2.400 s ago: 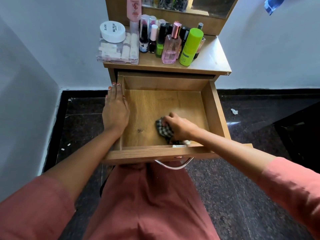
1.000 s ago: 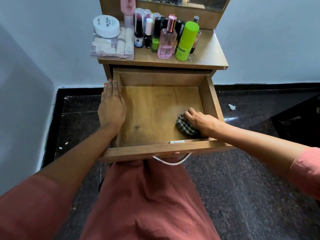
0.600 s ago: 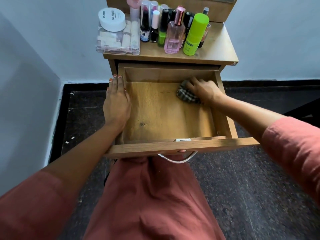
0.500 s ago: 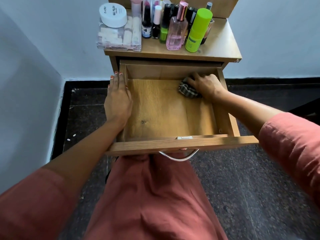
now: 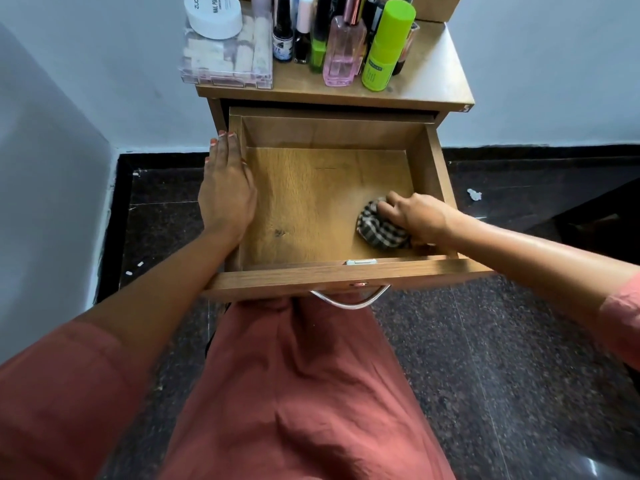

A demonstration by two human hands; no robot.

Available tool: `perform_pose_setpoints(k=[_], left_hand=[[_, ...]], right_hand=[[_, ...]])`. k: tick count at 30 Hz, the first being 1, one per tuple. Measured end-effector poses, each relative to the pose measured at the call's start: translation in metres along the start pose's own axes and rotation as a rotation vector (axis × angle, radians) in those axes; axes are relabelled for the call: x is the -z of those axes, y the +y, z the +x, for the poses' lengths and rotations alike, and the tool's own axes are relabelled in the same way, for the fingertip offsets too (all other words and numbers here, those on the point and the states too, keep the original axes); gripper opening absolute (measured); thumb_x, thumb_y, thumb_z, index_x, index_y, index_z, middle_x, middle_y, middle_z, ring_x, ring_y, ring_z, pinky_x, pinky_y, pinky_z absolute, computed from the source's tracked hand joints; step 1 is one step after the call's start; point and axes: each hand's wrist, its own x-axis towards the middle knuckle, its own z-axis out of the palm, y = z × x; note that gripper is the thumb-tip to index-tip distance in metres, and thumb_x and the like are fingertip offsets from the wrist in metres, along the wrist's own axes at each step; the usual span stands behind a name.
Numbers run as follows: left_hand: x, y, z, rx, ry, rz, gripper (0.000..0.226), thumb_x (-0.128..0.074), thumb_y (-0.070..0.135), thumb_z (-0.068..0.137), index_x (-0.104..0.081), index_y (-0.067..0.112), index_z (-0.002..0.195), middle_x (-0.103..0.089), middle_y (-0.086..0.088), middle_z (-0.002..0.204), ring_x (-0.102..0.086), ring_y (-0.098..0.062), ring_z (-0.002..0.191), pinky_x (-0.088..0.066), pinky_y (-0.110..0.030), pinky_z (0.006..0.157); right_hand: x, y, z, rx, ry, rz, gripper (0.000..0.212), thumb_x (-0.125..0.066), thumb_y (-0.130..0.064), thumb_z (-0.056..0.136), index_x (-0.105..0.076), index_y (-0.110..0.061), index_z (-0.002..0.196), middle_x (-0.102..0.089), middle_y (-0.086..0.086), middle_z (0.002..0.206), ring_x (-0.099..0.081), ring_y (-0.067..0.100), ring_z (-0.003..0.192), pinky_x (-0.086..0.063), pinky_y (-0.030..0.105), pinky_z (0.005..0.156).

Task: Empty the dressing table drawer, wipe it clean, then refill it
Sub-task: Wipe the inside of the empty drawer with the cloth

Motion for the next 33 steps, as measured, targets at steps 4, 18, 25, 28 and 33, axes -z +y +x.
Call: perform_pose_setpoints(k=[4, 18, 25, 28, 33], left_hand=[[0.000, 0.000, 0.000, -0.002, 0.001, -0.014, 0.048, -0.024, 0.014, 0.099, -0.018, 0.004, 0.145, -0.016, -0.013, 0.155, -0.012, -0.023, 0.145, -0.020, -0.039, 0.118], [-0.001, 0.000, 0.000, -0.005, 0.007, -0.033, 0.048, -0.026, 0.013, 0.099, -0.020, 0.004, 0.145, -0.017, -0.012, 0.155, -0.013, -0.023, 0.145, -0.025, -0.042, 0.116], [-0.001, 0.000, 0.000, 0.006, 0.001, -0.039, 0.047, -0.026, 0.013, 0.099, -0.019, 0.006, 0.145, -0.017, -0.011, 0.155, -0.013, -0.022, 0.145, -0.024, -0.040, 0.116], [-0.001, -0.001, 0.000, 0.009, -0.003, -0.037, 0.048, -0.025, 0.013, 0.099, -0.019, 0.006, 0.146, -0.016, -0.010, 0.155, -0.013, -0.021, 0.145, -0.023, -0.040, 0.117], [-0.001, -0.001, 0.001, -0.002, 0.002, -0.043, 0.047, -0.025, 0.012, 0.099, -0.019, 0.005, 0.145, -0.016, -0.012, 0.155, -0.013, -0.023, 0.145, -0.022, -0.039, 0.117]], right_hand=[[-0.010, -0.007, -0.013, 0.027, -0.040, 0.008, 0.050, -0.044, -0.004, 0.091, -0.025, -0.008, 0.137, -0.041, 0.017, 0.130, -0.063, 0.035, 0.096, -0.050, 0.039, 0.077], [-0.004, 0.006, 0.024, -0.155, 0.207, -0.045, 0.055, -0.036, 0.001, 0.093, -0.017, -0.009, 0.144, -0.035, 0.018, 0.137, -0.062, 0.033, 0.099, -0.051, 0.038, 0.073], [0.005, 0.026, 0.062, -0.227, 0.267, 0.120, 0.052, -0.040, -0.003, 0.094, -0.022, -0.007, 0.143, -0.034, 0.024, 0.138, -0.059, 0.043, 0.101, -0.050, 0.048, 0.082], [0.012, 0.037, 0.071, -0.239, 0.300, 0.201, 0.048, -0.041, -0.005, 0.093, -0.029, -0.006, 0.139, -0.035, 0.024, 0.138, -0.057, 0.045, 0.101, -0.049, 0.051, 0.086], [0.011, 0.042, 0.073, -0.243, 0.324, 0.292, 0.048, -0.049, -0.004, 0.088, -0.033, -0.006, 0.134, -0.036, 0.024, 0.136, -0.058, 0.044, 0.100, -0.050, 0.050, 0.083]])
